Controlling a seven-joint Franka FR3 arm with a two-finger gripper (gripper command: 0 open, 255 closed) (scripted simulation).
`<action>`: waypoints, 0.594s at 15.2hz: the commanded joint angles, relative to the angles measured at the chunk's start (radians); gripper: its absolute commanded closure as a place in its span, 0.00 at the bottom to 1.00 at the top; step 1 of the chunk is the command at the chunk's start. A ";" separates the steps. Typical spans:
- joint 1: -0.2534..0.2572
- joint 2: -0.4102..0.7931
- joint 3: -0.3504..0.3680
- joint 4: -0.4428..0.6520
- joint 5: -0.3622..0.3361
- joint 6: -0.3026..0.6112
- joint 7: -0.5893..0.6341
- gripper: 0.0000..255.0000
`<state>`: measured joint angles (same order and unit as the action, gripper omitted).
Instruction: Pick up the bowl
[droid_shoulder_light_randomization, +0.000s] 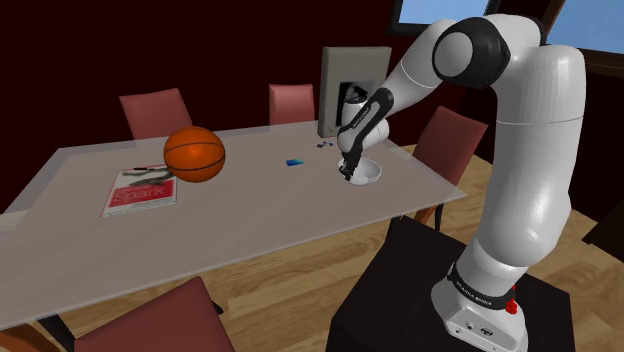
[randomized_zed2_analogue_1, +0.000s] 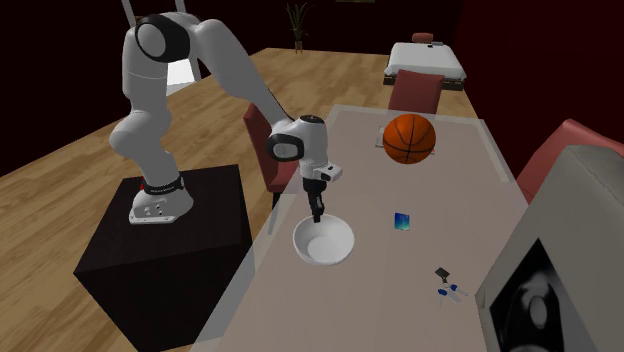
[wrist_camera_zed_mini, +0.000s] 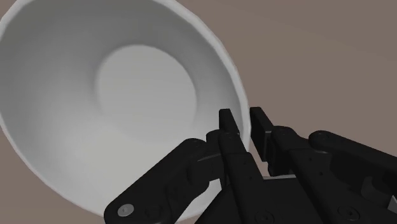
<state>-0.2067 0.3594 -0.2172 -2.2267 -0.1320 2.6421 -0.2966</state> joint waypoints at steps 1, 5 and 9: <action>0.003 -0.023 -0.002 0.002 -0.003 -0.025 0.000 1.00; 0.007 -0.069 -0.005 0.004 -0.008 -0.071 -0.002 1.00; 0.010 -0.112 -0.008 0.009 -0.013 -0.119 -0.003 1.00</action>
<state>-0.1980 0.2562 -0.2253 -2.2219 -0.1441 2.5354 -0.3008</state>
